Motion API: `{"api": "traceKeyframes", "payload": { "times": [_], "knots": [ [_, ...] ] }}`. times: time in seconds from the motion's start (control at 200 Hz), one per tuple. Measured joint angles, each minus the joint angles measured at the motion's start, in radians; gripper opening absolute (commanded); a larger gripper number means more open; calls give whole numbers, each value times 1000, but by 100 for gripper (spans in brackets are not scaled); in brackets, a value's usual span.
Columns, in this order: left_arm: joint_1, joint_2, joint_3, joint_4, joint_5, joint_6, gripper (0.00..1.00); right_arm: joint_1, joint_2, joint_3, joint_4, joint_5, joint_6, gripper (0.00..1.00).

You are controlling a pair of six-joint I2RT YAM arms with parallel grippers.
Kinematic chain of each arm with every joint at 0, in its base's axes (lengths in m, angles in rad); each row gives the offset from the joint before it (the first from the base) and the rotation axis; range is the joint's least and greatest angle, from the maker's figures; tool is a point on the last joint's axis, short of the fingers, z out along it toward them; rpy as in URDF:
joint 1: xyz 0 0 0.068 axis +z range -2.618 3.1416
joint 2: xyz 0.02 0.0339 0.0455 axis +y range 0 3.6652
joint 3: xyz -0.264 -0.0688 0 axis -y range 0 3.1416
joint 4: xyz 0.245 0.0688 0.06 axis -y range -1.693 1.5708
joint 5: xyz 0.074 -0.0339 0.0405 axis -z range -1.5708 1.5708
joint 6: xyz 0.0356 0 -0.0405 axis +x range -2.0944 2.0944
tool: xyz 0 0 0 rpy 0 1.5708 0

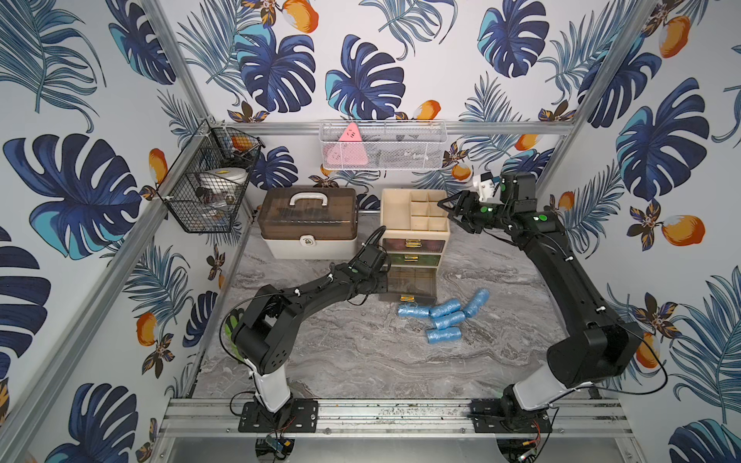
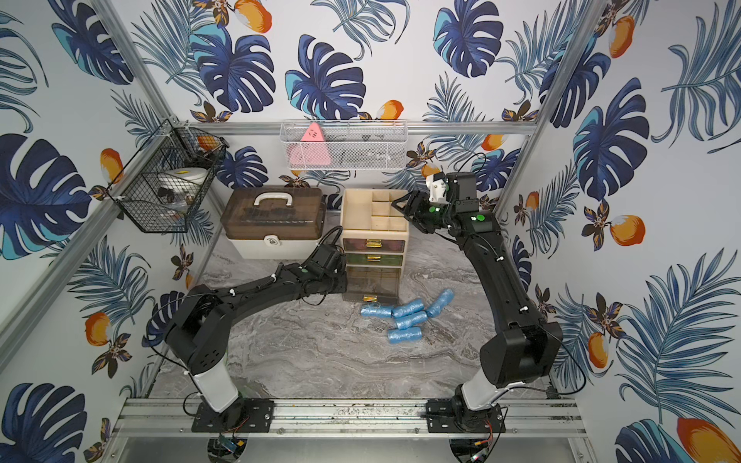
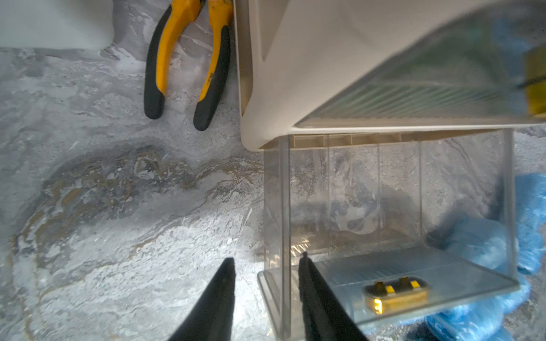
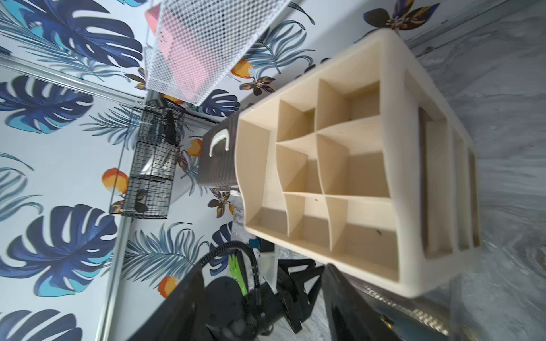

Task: Sort the rolls of trash bags by color and place them into the drawer
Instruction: Adjust the storage box at the center of the board.

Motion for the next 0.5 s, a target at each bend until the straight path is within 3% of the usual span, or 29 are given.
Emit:
{"api": "traceKeyframes", "payload": {
  "times": [0.295,0.5],
  "knots": [
    [0,-43,-85,51,39,9,38,-8,-173,-252,-138,167,-116,73],
    [-29,-58,-113,95,82,2,36,-33,-192,-420,-146,261,-138,75]
  ]
}}
